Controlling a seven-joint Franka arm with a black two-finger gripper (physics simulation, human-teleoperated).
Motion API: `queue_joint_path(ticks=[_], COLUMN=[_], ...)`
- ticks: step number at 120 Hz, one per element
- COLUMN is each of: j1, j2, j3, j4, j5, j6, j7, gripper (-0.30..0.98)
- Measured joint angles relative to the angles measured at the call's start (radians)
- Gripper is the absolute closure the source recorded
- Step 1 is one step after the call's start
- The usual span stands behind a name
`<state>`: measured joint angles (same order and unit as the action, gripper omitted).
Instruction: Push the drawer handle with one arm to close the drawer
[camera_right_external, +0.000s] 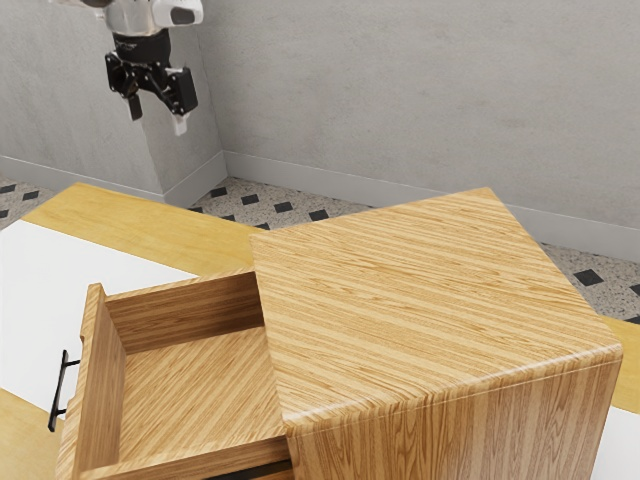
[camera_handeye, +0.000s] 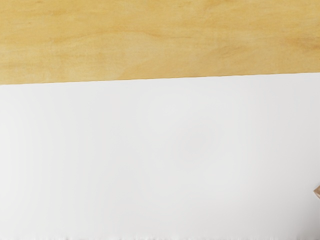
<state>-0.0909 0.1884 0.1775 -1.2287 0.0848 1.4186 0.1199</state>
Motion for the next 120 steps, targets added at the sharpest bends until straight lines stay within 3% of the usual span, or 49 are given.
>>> queue_joint_path(ticks=[32,58,67,89,101,120], j1=[-0.006,-0.001,-0.003,-0.015,-0.052,-0.126], j2=[-0.023,-0.398,-0.580,-0.831,-0.988,-1.123], j3=[-0.012,-0.017,-0.018,-0.014,-0.007,0.060], j4=[-0.027,-0.473,-0.694,-0.973,-1.095,-1.297], j5=[-0.002,-0.001,0.029,0.145,0.200,0.286], j6=[0.012,0.002,0.042,0.131,0.143,0.167], j7=[-0.008,-0.008,0.004,0.055,0.088,0.147], gripper=[0.00,0.03,0.15,0.55,0.65,0.73])
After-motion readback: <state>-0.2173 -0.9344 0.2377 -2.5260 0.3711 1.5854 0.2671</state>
